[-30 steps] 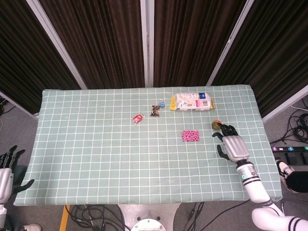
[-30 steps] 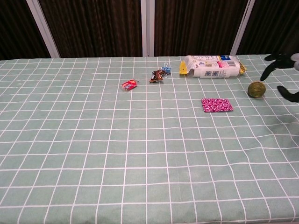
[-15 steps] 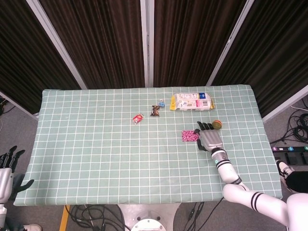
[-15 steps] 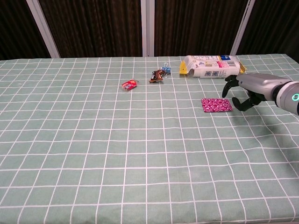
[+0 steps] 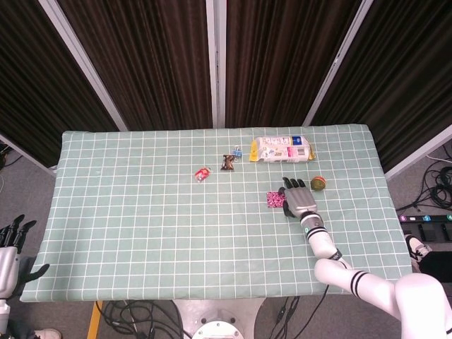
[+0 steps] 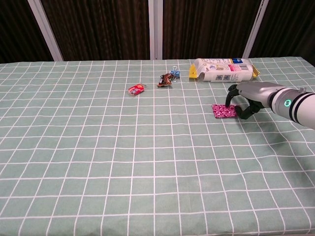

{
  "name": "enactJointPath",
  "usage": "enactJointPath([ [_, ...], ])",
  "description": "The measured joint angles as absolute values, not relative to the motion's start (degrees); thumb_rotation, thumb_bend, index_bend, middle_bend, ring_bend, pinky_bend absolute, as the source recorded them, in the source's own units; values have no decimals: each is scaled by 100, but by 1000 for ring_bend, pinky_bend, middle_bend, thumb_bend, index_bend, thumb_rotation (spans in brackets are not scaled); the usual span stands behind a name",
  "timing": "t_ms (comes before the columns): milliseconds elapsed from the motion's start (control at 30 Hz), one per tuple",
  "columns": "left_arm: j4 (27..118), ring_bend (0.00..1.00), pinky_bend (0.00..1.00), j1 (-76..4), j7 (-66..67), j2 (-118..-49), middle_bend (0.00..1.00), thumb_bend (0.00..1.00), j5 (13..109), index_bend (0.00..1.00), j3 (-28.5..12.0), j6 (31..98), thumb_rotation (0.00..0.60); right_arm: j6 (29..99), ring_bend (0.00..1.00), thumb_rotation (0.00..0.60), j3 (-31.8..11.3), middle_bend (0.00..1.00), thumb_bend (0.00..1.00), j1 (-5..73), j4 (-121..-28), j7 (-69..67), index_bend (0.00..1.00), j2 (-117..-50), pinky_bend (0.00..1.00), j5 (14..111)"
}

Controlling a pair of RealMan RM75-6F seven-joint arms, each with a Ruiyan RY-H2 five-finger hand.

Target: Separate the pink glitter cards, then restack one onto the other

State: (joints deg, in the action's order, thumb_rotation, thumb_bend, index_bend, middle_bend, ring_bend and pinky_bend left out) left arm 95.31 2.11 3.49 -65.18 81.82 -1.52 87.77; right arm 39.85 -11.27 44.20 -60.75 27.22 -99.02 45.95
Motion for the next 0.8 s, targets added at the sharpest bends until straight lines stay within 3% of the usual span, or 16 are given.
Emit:
enactJointPath([
  [800,9475,132,137,218,314,-6557,154,56,8241,197,-149,8827,600,4541,0,510,-175,0,616,3993,-7772,3033,282,-8975,0,5149],
])
